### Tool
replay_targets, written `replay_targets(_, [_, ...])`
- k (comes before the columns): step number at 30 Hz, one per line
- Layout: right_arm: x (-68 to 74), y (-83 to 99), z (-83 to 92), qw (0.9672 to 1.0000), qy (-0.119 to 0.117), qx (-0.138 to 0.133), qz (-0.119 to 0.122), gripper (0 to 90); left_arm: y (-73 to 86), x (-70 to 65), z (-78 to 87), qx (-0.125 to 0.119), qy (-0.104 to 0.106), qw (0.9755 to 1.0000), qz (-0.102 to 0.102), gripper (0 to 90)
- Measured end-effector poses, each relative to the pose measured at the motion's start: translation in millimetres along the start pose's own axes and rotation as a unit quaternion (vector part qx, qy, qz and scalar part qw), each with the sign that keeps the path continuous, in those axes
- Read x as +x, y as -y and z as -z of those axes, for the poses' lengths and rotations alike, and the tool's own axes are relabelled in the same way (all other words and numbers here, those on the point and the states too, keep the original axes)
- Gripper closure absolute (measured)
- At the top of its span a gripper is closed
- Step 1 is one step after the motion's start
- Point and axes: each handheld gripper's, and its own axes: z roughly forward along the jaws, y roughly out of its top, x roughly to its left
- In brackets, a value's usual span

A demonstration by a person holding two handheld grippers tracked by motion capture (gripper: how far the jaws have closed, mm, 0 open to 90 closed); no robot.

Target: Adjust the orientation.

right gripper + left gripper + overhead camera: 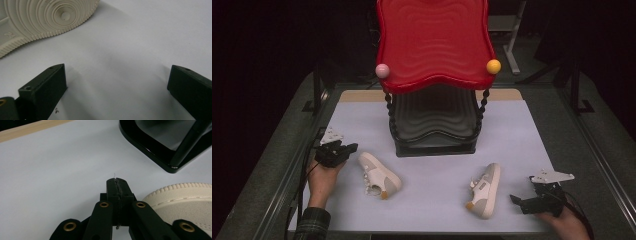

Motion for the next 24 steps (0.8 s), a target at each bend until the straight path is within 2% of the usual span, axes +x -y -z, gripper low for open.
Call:
replay_targets(2, [0.0, 0.1, 0.0, 1.0, 0.0, 0.0, 0.0, 1.4, 0.9, -2.9, -3.7, 0.001, 0.021, 0.9998, -0.004, 90.0])
replay_targets(6, [0.0, 0.1, 0.1, 1.0, 0.0, 0.0, 0.0, 1.4, 0.5, -7.8, -4.9, -0.002, 0.024, 0.9997, -0.009, 90.0])
replay_targets(13, [0.0, 0.1, 0.0, 1.0, 0.0, 0.0, 0.0, 1.4, 3.2, -15.5, -4.3, -0.008, 0.047, 0.9989, -0.003, 90.0])
replay_targets(15, [0.1, 0.1, 0.0, 1.0, 0.0, 0.0, 0.0, 1.4, 3.8, -20.8, -5.0, -0.012, 0.056, 0.9984, -0.003, 90.0])
replay_targets(17, [0.1, 0.1, 0.1, 1.0, 0.0, 0.0, 0.0, 1.4, 3.7, -31.5, -4.3, -0.01, 0.064, 0.9978, -0.011, 90.0])
replay_targets(18, [0.1, 0.1, 0.1, 1.0, 0.0, 0.0, 0.0, 1.4, 3.7, -31.5, -4.3, -0.01, 0.064, 0.9978, -0.011, 90.0])
replay_targets(24, [0.1, 0.1, 0.1, 1.0, 0.0, 0.0, 0.0, 1.4, 3.9, -52.5, -3.7, -0.011, 0.092, 0.9954, -0.024, 90.0])
